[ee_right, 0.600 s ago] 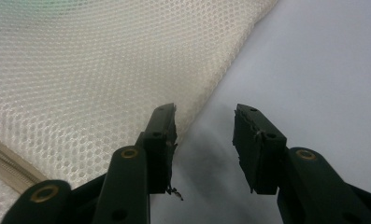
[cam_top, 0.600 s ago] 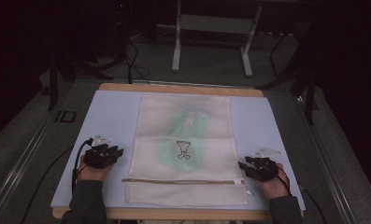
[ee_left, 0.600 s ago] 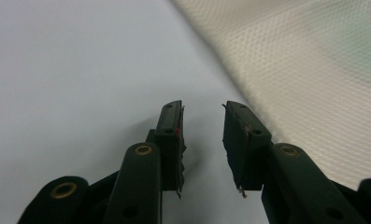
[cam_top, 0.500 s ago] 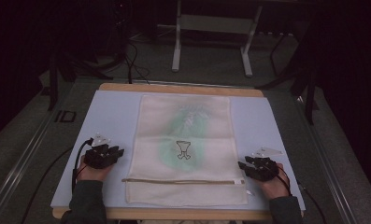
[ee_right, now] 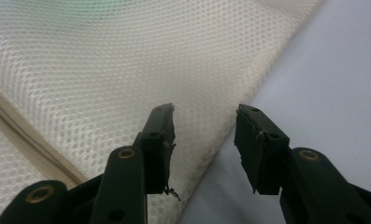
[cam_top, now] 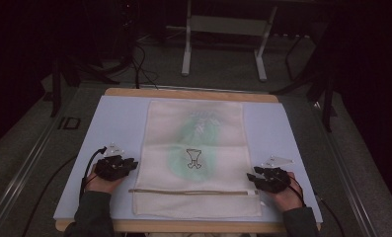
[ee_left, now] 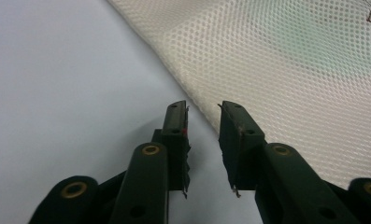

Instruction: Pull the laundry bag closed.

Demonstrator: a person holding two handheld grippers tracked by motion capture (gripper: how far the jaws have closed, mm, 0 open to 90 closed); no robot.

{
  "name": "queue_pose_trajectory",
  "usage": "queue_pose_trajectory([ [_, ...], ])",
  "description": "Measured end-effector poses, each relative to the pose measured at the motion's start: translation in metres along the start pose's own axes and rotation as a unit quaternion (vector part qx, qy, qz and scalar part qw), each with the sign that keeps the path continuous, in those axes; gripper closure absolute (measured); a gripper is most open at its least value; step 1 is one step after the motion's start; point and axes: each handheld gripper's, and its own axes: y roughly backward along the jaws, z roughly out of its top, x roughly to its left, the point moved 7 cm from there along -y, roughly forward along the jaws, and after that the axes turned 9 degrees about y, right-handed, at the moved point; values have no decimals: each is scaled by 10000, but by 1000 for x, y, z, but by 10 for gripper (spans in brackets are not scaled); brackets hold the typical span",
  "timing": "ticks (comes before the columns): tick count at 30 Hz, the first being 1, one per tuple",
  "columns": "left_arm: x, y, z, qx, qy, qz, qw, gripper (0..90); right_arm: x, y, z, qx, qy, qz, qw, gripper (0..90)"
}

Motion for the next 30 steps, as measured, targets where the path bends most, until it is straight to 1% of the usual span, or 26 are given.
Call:
queue_pose_trajectory([
  [3,-3,-1,0,39,-74,-84,9999,767,2,0,2,0,24,29,10000,564],
  [4,-4,-1,-1,57,-115,-137,9998,772,3,0,2,-13,29,41,10000,561],
  [8,-9,-4,-3,188,-304,-234,9991,816,6,0,5,-32,71,93,9999,558],
  [9,-9,-4,-3,188,-304,-234,9991,832,6,0,5,-32,71,93,9999,558],
  [11,-14,-7,-4,265,-433,-317,9982,865,10,-1,7,-37,154,150,9998,556],
  [12,-16,-7,-4,277,-457,-358,9979,874,12,-1,8,-35,165,159,9997,555],
  [16,-19,-9,-4,350,-497,-407,9973,876,18,-2,11,-24,262,238,9994,554],
  [25,-22,-11,-6,421,-587,-489,9962,891,32,-5,19,-17,476,395,9981,550],
  [27,-22,-13,-7,478,-651,-459,9957,892,35,-6,21,-17,510,447,9977,550],
  [30,-22,-14,-8,497,-649,-479,9955,892,40,-7,23,-20,569,506,9971,550],
])
